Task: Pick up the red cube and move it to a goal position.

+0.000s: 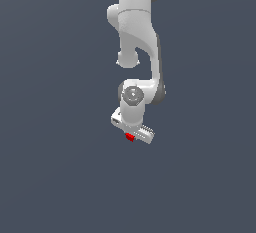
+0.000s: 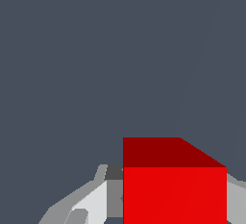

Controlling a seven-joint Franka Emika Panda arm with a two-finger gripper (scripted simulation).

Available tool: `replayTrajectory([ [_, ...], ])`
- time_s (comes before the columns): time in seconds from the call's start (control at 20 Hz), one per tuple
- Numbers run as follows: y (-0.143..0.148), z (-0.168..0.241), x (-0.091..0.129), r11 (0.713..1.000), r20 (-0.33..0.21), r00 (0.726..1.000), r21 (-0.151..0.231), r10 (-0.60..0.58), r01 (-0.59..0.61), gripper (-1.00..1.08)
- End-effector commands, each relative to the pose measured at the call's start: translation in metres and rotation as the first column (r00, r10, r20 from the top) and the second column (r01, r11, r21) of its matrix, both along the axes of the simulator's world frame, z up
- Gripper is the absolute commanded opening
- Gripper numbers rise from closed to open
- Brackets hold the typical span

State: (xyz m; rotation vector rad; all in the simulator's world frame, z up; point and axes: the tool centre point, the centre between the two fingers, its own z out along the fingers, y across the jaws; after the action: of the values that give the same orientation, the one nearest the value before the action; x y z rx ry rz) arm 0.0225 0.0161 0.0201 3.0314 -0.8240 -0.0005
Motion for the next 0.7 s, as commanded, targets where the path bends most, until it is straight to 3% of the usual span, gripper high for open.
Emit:
replayTrajectory([
  [0.0,0.000,0.000,0.000,1.000,0.000,1.000,0.000,-0.002,0.002,-1.00],
  [0.65,-0.002,0.012,0.001,1.000,0.000,1.000,0.000,-0.001,0.001,-1.00],
])
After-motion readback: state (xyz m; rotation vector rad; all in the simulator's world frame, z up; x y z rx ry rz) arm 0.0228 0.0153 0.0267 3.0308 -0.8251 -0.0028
